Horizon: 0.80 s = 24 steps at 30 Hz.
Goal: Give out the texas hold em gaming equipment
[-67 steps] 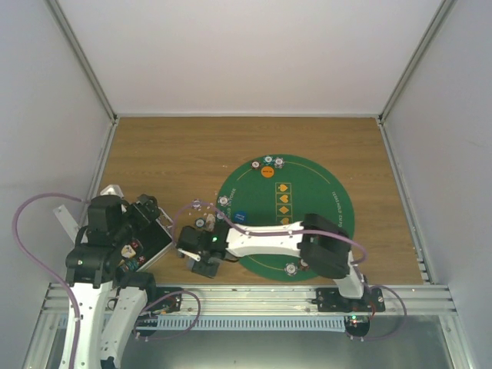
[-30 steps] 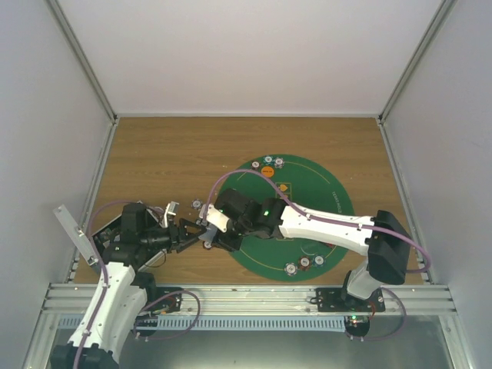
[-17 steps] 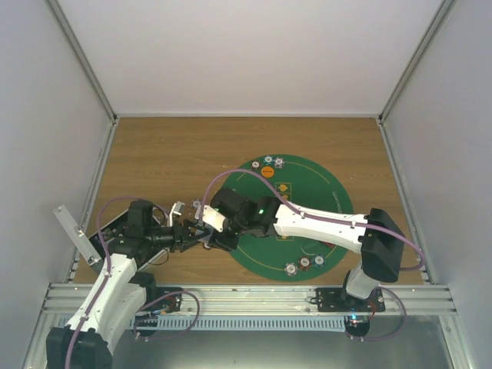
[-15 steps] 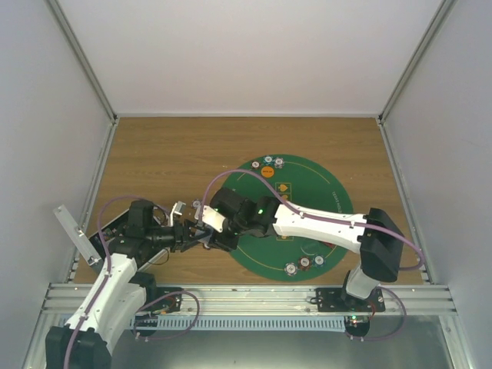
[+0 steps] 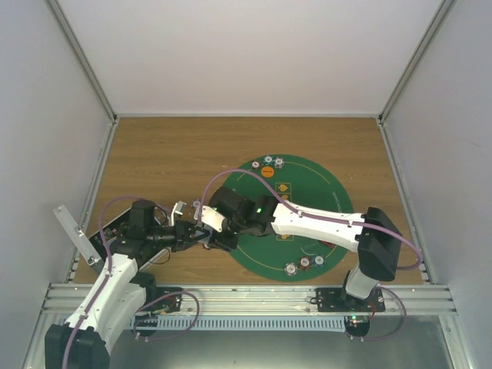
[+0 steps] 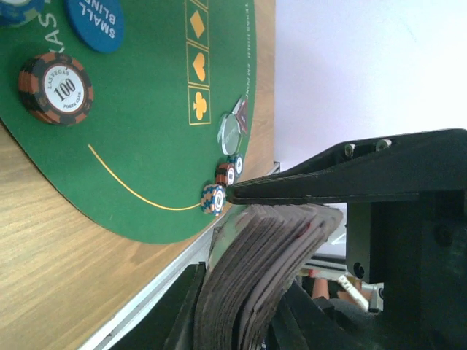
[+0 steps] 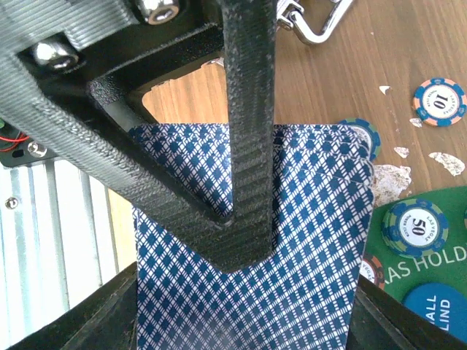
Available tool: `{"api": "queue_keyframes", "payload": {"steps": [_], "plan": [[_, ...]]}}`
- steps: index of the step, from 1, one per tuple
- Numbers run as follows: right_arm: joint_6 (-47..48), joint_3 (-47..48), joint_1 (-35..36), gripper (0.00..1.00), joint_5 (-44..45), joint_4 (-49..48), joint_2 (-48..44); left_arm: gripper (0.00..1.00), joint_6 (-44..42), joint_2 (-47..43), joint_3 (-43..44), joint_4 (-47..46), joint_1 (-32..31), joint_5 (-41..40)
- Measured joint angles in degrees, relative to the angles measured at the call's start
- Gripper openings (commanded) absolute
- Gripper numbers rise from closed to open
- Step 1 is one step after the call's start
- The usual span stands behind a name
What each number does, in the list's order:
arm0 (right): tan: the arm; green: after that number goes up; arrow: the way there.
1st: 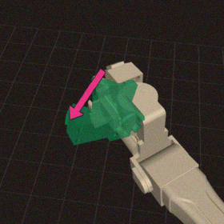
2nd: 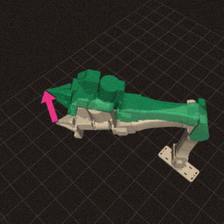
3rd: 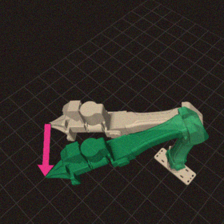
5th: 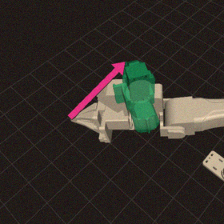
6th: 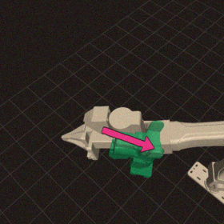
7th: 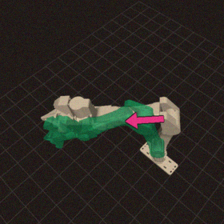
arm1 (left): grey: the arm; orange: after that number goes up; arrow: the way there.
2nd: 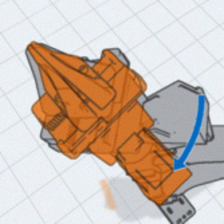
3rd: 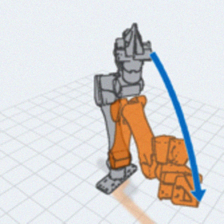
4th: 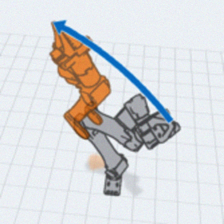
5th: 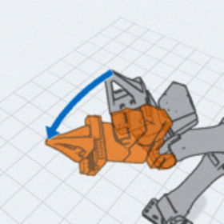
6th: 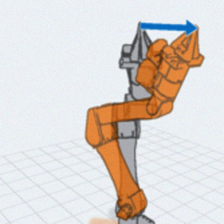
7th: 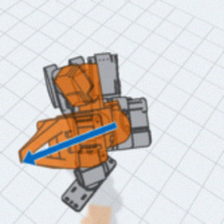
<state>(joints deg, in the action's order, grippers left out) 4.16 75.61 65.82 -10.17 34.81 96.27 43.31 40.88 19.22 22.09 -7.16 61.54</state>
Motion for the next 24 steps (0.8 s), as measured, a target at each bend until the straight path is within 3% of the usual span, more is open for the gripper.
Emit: {"api": "queue_keyframes", "payload": {"steps": [4, 7, 9, 16, 24], "plan": [[-0.15, 0.04, 0.07, 0.75, 0.59, 0.15, 0.07, 0.01, 0.9, -0.22, -0.28, -0.02, -0.02, -0.26], [-1.36, 0.04, 0.11, 0.93, 0.9, -0.37, 0.11, 0.0, 1.07, -0.9, -0.33, -0.68, -0.26, 0.22], [-2.67, 0.04, 0.0, 0.99, 1.16, -1.25, 0.02, 0.0, 1.27, -1.09, -0.35, -1.14, -0.31, 0.2], [-12.61, -0.11, -4.72, 1.0, 0.55, -3.39, -5.33, 0.0, 3.96, -1.84, -0.35, -2.93, 0.37, -0.39], [-36.85, -10.29, -20.92, 0.98, -13.11, -16.96, -17.79, 0.0, 15.93, -10.05, -0.79, -11.06, 2.45, -3.76]]}}
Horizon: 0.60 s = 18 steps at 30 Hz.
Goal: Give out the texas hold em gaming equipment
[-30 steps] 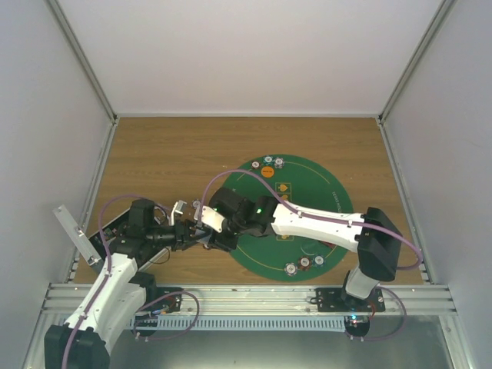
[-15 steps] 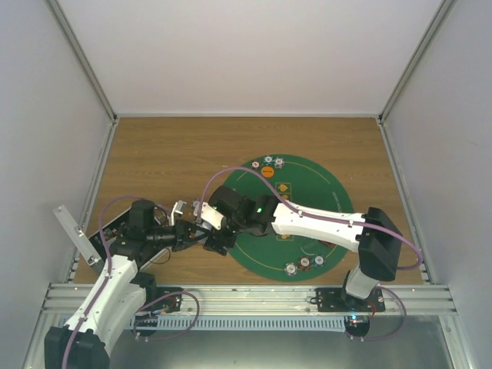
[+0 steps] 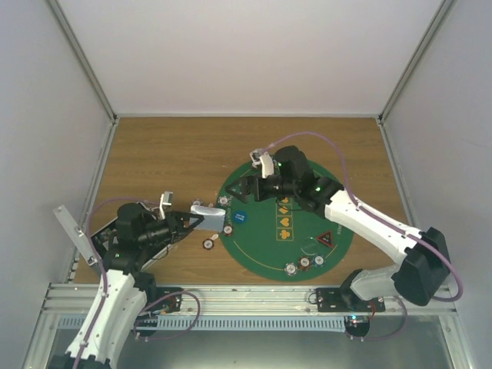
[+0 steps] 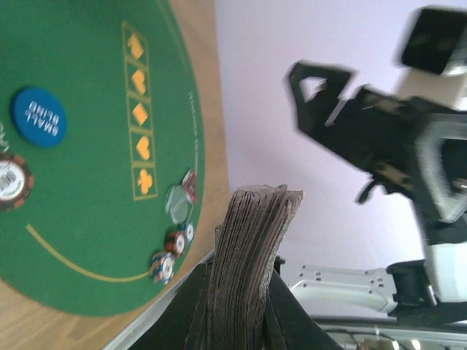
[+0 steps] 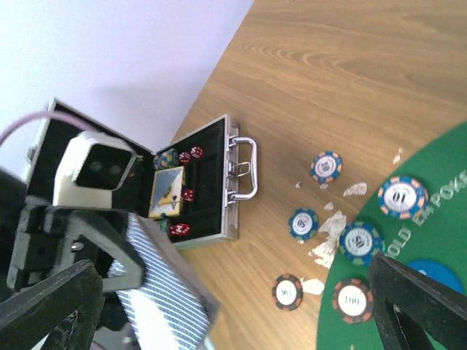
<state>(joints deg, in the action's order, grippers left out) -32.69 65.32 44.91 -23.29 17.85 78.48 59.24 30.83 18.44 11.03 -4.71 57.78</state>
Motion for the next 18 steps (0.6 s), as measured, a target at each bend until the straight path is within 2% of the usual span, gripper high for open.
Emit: {"api": "queue_keyframes", "payload": {"steps": [3, 7, 12, 18], "plan": [[-9.6, -6.45, -3.96, 0.95, -6.27, -8.0, -1.09, 0.0, 6.47, -4.22, -0.92, -3.87, 0.13, -2.14], [-19.91, -12.79, -4.83, 0.89, -12.81, -17.62, -0.98, 0.0, 14.88, -8.83, -2.95, -8.41, 0.26, -4.33], [-25.9, -12.79, -4.42, 0.82, -18.51, -25.2, 1.09, 0.0, 23.1, -12.66, -5.16, -10.49, 0.28, -6.69], [-27.67, -7.69, -1.9, 0.75, -23.15, -27.78, 6.67, 0.0, 27.82, -13.09, -5.16, -11.47, 0.28, -8.28]]}}
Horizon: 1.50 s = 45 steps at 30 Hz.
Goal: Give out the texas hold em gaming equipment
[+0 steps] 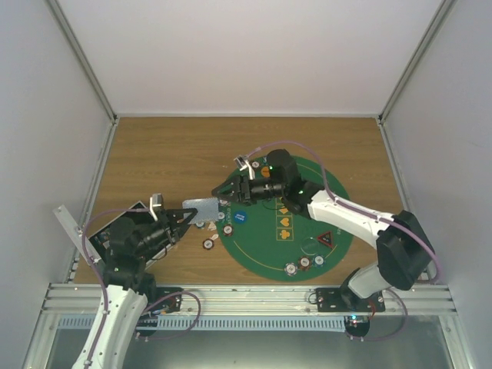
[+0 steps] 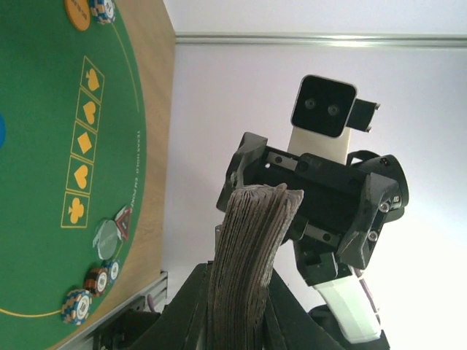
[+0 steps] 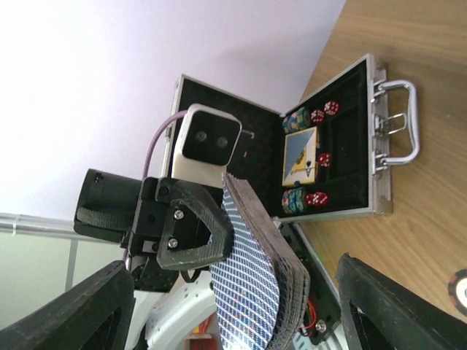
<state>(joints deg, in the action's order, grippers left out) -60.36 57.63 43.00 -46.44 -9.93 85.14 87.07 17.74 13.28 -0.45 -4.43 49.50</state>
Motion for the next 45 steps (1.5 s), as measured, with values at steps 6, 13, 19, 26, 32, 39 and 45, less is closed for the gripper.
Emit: {"api": "queue_keyframes", "payload": {"steps": [6, 13, 19, 26, 32, 39, 45], "plan": [[-0.7, 1.88, 1.36, 0.7, -2.51, -0.07, 2.78, 0.0, 1.49, 0.0, 0.07, -1.16, 0.0, -0.96], [-1.97, 2.08, 1.97, 0.58, -4.02, -0.15, 3.48, 0.0, 2.69, -0.17, 0.07, -3.52, 0.0, -2.01], [-3.23, 2.38, 2.71, 0.45, -5.7, -0.9, 4.13, 0.0, 3.61, -0.72, 0.07, -5.55, 0.0, -2.49], [-3.85, 4.2, 3.54, 0.13, -7.04, -1.62, 6.03, 0.0, 3.63, -0.85, -0.02, -6.4, 0.0, -2.51], [-3.58, 5.01, 3.39, 0.0, -7.69, -1.27, 6.49, 0.11, 2.38, -0.92, 0.24, -6.23, 0.09, -2.25], [-0.31, 5.6, 1.77, 0.01, -7.5, 3.34, 5.77, 0.89, -8.39, 4.17, 5.57, 2.51, 0.11, -1.38], [10.32, 5.6, -7.02, 0.01, -7.72, 17.57, 4.0, 0.99, -30.29, 16.17, 19.5, 18.38, 0.42, -2.45]]}}
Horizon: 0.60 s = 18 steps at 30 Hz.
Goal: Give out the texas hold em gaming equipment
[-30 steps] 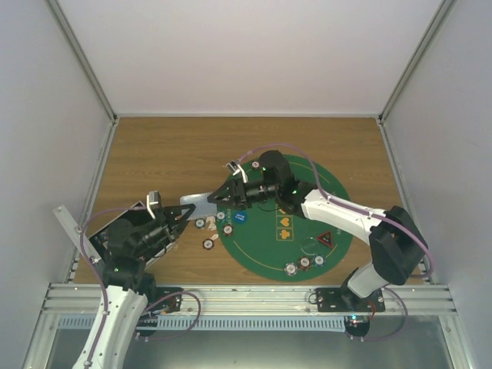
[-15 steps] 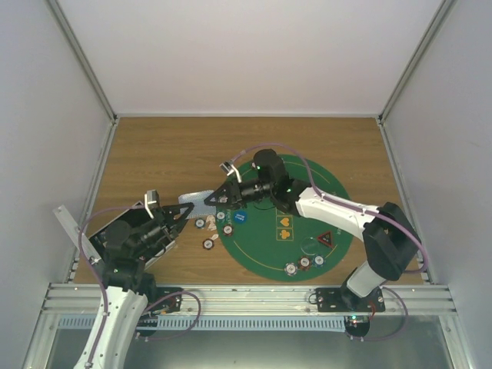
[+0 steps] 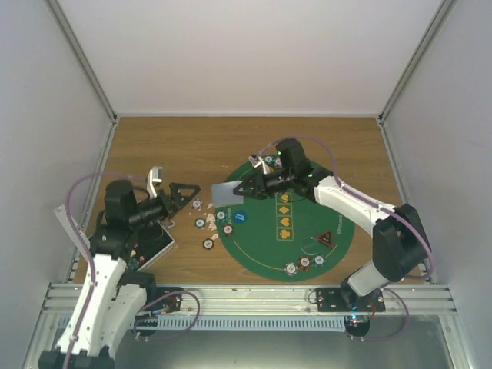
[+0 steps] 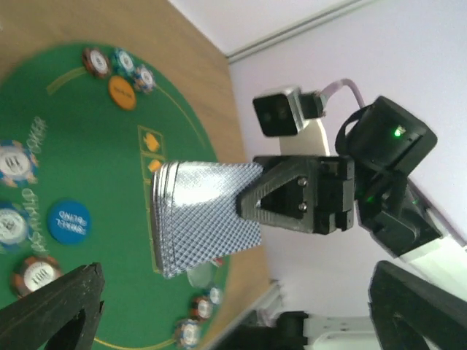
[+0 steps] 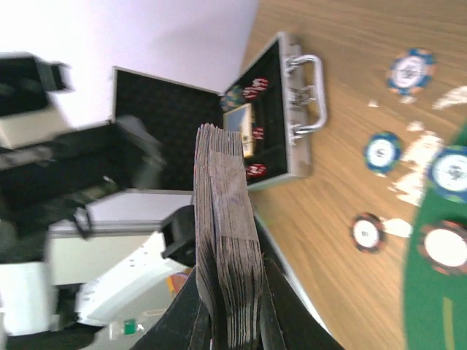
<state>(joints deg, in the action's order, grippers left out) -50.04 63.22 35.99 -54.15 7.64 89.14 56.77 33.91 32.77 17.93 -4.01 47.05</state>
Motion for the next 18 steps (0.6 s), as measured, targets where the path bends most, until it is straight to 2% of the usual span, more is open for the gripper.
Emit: {"api": "queue_keyframes", "payload": {"steps": [4, 7, 12, 18], "plan": [[8.37, -1.01, -3.82, 0.01, -0.92, 9.7, -0.31, 0.99, -20.7, 10.47, 13.0, 9.99, -0.52, -3.58], [13.75, -2.05, -4.2, 0.01, -2.56, 16.22, -0.33, 0.98, -32.37, 14.53, 16.94, 13.16, -3.67, -6.21], [19.74, -3.54, -4.17, 0.01, -5.18, 22.32, -1.29, 0.97, -44.09, 17.4, 17.92, 14.53, -17.29, -9.92], [21.35, -7.15, -4.17, 0.01, -8.44, 22.73, -4.9, 0.99, -52.72, 21.07, 17.97, 14.47, -32.35, -15.76]]}}
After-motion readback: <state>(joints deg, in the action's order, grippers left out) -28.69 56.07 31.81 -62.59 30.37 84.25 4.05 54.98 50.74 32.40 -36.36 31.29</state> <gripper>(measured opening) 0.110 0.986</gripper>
